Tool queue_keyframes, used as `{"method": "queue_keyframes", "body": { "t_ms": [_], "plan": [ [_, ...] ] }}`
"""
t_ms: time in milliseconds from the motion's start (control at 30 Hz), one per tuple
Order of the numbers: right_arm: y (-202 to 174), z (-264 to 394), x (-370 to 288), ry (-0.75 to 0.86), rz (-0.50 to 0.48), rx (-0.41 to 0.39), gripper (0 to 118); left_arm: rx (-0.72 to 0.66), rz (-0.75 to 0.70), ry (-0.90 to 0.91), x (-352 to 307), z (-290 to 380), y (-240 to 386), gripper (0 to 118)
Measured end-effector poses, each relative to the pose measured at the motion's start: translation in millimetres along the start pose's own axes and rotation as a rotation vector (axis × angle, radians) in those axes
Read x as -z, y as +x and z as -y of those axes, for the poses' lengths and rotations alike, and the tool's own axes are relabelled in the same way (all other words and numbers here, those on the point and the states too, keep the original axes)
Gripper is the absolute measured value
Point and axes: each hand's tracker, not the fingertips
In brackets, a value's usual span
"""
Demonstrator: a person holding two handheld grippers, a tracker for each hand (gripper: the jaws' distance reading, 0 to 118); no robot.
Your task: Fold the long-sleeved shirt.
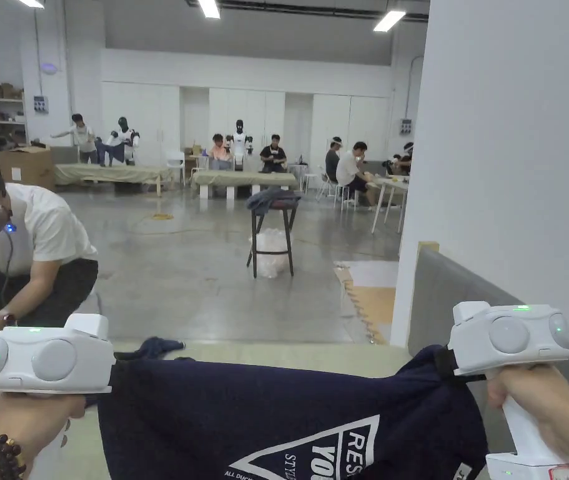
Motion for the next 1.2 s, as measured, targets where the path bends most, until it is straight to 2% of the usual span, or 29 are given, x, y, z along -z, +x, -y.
{"method": "queue_keyframes", "body": {
  "t_ms": [167, 300, 400, 467, 667, 767, 800, 833, 867, 900, 933, 967, 1033, 1067, 1100, 1133, 1167, 1200],
  "plan": [
    [-16.0, 106.2, -24.2, -0.129, -0.026, -0.167, 5, 0.007, 0.006, -0.125, -35.9, 109.0, 0.1, 9],
    [-23.0, 196.5, -38.3, -0.216, -0.086, -0.191, 5, 0.044, 0.028, -0.255, -51.9, 201.1, -6.6, 9],
    [-27.5, 266.3, -50.5, -0.315, -0.129, -0.258, 5, 0.090, 0.018, -0.337, -71.7, 266.7, -13.3, 9],
    [-29.7, 309.0, -61.1, -0.398, -0.164, -0.293, 5, 0.058, 0.027, -0.374, -90.1, 300.2, -18.8, 9],
    [-36.6, 383.8, -83.7, -0.577, -0.259, -0.337, 5, 0.100, 0.023, -0.484, -126.6, 348.8, -21.4, 9],
    [-40.5, 389.9, -67.4, -0.578, -0.234, -0.337, 6, 0.101, 0.021, -0.491, -118.3, 355.3, -18.9, 9],
    [-41.3, 387.1, -63.0, -0.583, -0.216, -0.334, 7, 0.075, 0.021, -0.486, -115.6, 353.8, -19.5, 19],
    [-43.1, 383.1, -61.6, -0.567, -0.195, -0.328, 14, 0.050, 0.014, -0.479, -113.9, 350.2, -20.9, 37],
    [-42.1, 377.1, -63.0, -0.513, -0.186, -0.319, 35, 0.040, 0.005, -0.469, -111.1, 347.7, -22.8, 70],
    [-40.7, 371.6, -63.7, -0.485, -0.180, -0.322, 81, 0.040, 0.007, -0.464, -111.5, 341.4, -24.1, 104],
    [-38.7, 363.0, -65.9, -0.459, -0.179, -0.311, 110, 0.027, 0.020, -0.440, -116.0, 330.9, -24.8, 111],
    [-35.5, 350.8, -70.2, -0.431, -0.185, -0.295, 118, 0.019, 0.040, -0.368, -120.6, 315.8, -26.3, 109],
    [-28.5, 325.4, -70.5, -0.381, -0.197, -0.236, 113, -0.010, 0.057, -0.318, -122.7, 290.0, -26.3, 99],
    [-25.5, 310.4, -68.1, -0.360, -0.186, -0.207, 106, -0.020, 0.051, -0.296, -120.7, 274.1, -26.0, 89],
    [-24.5, 295.8, -64.7, -0.344, -0.181, -0.185, 73, -0.029, 0.055, -0.270, -118.1, 261.4, -25.2, 62],
    [-23.9, 279.7, -58.6, -0.329, -0.179, -0.177, 27, -0.027, 0.081, -0.247, -112.3, 246.7, -22.5, 28],
    [-24.8, 266.1, -48.6, -0.300, -0.166, -0.175, 1, -0.013, 0.090, -0.239, -102.1, 235.0, -20.0, 6],
    [-24.6, 250.0, -39.8, -0.265, -0.159, -0.152, 2, 0.007, 0.079, -0.217, -92.4, 223.4, -18.9, 4]
  ]
}}
